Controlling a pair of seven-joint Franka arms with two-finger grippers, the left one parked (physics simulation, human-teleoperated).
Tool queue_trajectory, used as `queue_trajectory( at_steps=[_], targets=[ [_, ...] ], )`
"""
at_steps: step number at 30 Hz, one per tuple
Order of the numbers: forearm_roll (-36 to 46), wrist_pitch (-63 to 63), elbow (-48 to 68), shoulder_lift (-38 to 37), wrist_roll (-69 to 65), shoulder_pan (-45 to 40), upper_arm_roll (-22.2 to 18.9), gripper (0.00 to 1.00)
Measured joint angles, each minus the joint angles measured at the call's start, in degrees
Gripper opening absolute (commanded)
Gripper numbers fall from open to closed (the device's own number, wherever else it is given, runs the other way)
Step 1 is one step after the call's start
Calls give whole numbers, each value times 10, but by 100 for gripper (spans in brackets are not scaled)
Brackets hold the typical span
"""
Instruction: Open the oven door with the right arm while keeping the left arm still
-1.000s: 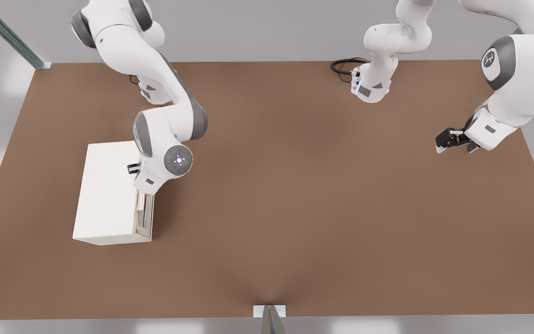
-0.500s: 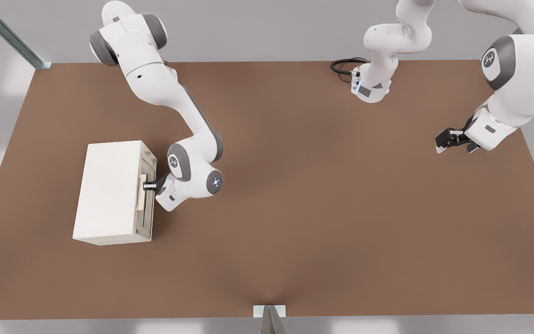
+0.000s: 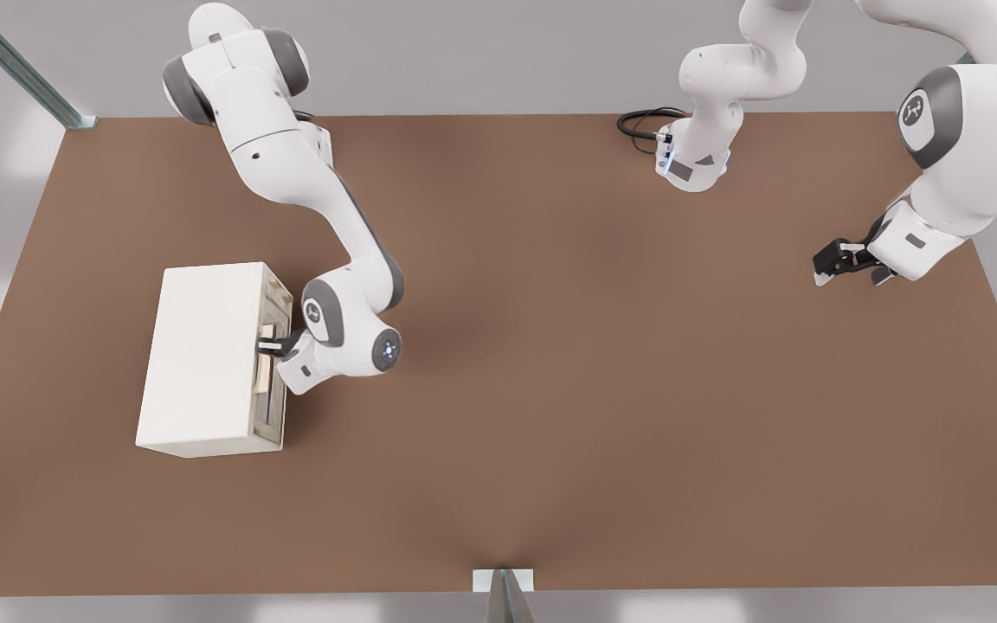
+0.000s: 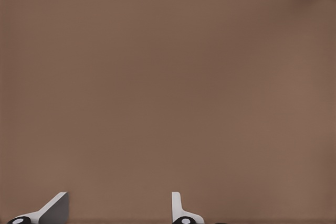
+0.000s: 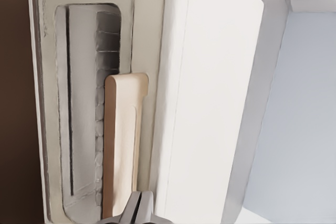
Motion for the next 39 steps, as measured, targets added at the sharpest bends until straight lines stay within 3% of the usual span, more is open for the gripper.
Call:
queue_trajectory(
  at_steps=[17,21,24,25,26,31,39],
  targets=[
    [-2,15,-4,3,41,20,0,0],
    [28,15,38,-3,46,34,3,0],
    [121,14,50,-88,34,-6,4,0],
    [170,14,51,-132,21,-41,4,23],
    [215,14,52,-173,4,-75,2,100],
    [365,7,97,-246,-78,-150,-23,100],
    [409,-4,104,-246,-171,-148,-41,100]
  ],
)
